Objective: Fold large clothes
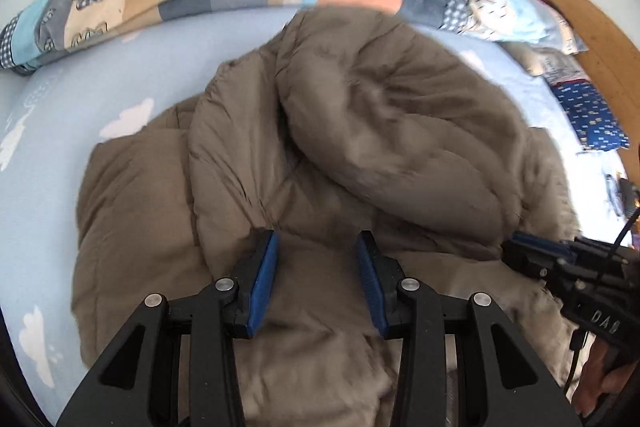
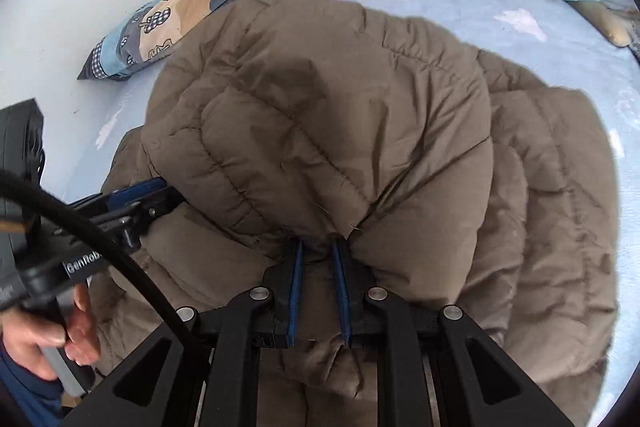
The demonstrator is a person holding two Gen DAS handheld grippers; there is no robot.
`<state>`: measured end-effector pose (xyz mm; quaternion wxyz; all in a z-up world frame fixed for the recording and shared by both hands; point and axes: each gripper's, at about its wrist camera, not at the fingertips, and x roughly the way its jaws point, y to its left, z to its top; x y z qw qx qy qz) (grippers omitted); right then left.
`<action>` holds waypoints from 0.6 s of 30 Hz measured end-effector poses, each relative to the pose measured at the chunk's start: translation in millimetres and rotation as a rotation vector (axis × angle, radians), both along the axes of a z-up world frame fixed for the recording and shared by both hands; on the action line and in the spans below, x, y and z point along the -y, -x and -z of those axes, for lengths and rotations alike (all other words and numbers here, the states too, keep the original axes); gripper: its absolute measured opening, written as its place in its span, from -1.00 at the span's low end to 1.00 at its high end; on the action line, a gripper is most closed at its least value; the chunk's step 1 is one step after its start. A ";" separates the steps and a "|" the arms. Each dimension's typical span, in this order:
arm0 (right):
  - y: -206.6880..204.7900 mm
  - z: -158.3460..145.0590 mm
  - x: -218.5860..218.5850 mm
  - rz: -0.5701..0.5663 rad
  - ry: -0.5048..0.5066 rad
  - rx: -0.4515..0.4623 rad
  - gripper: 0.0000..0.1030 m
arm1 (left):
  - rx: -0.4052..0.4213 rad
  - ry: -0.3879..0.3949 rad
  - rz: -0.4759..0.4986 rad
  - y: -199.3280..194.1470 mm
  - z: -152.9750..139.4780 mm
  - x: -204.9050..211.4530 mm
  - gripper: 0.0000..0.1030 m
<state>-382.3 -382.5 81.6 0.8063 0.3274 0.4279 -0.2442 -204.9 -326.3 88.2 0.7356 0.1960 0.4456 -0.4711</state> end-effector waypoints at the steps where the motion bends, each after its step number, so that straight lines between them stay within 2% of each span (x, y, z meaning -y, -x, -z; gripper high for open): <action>1: 3.7 -9.5 -3.8 -0.004 0.003 0.014 -0.66 | 0.007 0.015 0.001 3.8 -6.4 -5.0 -0.24; 3: 14.0 -25.0 -8.9 -0.012 0.033 0.054 -0.64 | 0.008 0.046 -0.004 11.5 -16.3 -19.3 -0.19; 5: 22.3 -35.4 -17.6 -0.008 0.070 0.054 -0.63 | -0.011 0.021 -0.015 11.9 -10.5 -24.3 -0.17; 7: 25.3 -30.2 -24.0 -0.009 0.067 0.032 -0.62 | -0.071 -0.025 -0.031 9.0 5.6 -23.4 -0.14; 10: 27.0 -10.2 -25.6 0.000 0.009 -0.019 -0.62 | -0.069 -0.022 -0.055 16.2 3.7 -33.5 -0.14; 12: 35.2 -13.5 -31.6 0.017 -0.016 -0.010 -0.62 | -0.070 0.034 -0.049 27.8 -14.2 -50.1 -0.14; 14: 48.9 -28.9 -41.6 0.012 -0.024 0.047 -0.60 | -0.064 0.090 -0.039 39.2 -31.3 -72.0 -0.14; 18: 96.6 -59.4 -81.3 0.001 0.039 0.121 -0.37 | -0.029 0.170 -0.029 70.3 -54.8 -130.7 -0.01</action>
